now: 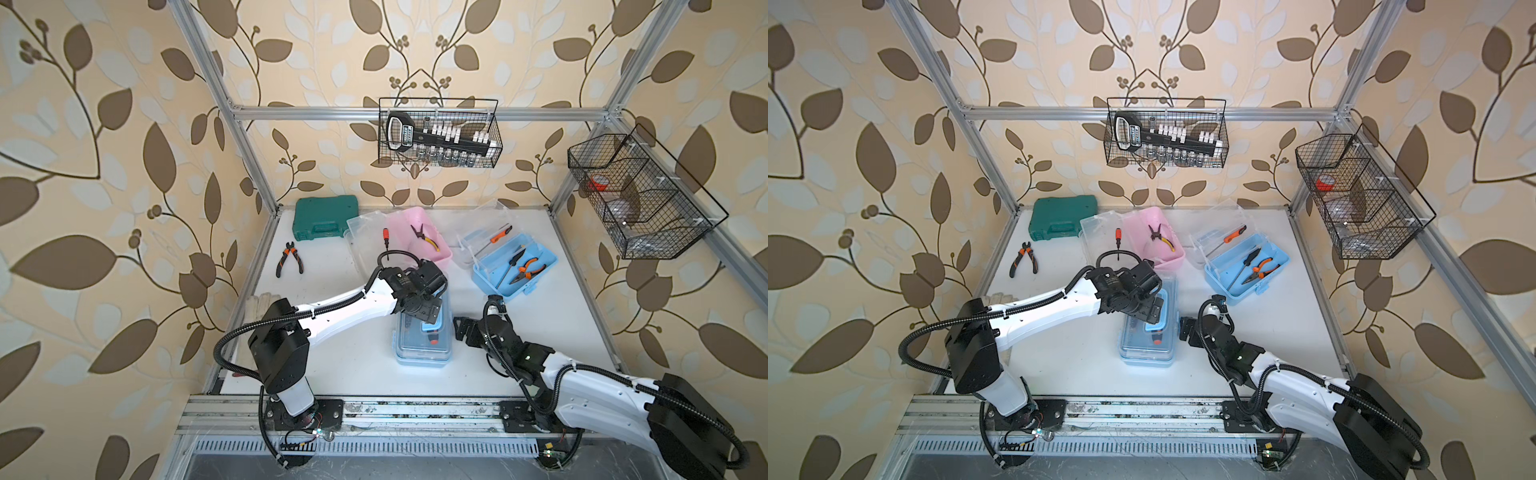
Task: Close toolboxes
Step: Fasten the toolbox latch on the toolbox.
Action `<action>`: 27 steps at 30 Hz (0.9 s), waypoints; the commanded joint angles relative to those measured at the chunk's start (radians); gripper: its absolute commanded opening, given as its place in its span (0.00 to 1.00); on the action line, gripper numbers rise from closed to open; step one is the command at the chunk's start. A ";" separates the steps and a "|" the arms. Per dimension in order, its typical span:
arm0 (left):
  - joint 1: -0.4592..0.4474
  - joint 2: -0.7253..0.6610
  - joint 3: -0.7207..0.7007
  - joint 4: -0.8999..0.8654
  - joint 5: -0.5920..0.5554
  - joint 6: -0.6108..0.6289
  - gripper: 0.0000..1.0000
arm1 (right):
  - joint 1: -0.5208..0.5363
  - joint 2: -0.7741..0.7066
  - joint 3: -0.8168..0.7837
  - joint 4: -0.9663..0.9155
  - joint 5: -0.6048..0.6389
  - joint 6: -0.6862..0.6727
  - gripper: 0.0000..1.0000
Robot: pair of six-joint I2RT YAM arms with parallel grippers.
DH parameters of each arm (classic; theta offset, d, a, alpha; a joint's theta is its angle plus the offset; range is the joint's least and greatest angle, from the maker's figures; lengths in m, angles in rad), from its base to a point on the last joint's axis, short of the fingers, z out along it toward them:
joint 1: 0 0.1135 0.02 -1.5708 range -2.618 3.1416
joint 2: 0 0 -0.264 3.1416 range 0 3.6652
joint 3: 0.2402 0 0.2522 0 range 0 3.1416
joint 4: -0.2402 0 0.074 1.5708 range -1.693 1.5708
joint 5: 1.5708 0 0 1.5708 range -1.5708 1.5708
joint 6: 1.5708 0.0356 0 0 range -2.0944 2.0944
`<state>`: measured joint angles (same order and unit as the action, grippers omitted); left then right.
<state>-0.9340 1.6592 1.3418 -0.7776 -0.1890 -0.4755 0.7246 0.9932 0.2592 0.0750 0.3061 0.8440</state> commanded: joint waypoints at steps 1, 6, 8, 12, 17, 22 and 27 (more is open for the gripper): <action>0.008 0.022 -0.060 -0.046 0.009 0.000 0.99 | -0.029 -0.040 0.006 -0.045 -0.227 0.029 0.99; 0.008 0.018 -0.096 -0.038 0.011 -0.033 0.99 | -0.069 -0.073 0.038 -0.093 -0.305 0.032 0.99; 0.008 0.007 -0.102 -0.032 0.013 -0.039 0.99 | -0.083 -0.067 0.044 -0.098 -0.338 0.033 0.99; 0.008 -0.015 -0.102 -0.022 0.014 -0.044 0.99 | -0.151 -0.047 0.024 -0.057 -0.458 0.066 0.99; 0.008 -0.018 -0.099 -0.016 0.017 -0.045 0.99 | -0.191 -0.036 -0.011 -0.031 -0.494 0.138 0.99; 0.008 -0.023 -0.109 -0.012 0.018 -0.047 0.99 | -0.194 -0.007 -0.042 -0.007 -0.488 0.136 0.99; 0.008 -0.039 -0.131 0.000 0.015 -0.057 0.99 | -0.198 0.018 -0.077 0.097 -0.523 0.159 0.97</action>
<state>-0.9279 1.6127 1.2606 -0.6846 -0.1822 -0.5354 0.5213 0.9897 0.2138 0.1318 -0.1539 0.9764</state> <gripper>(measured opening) 0.989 0.974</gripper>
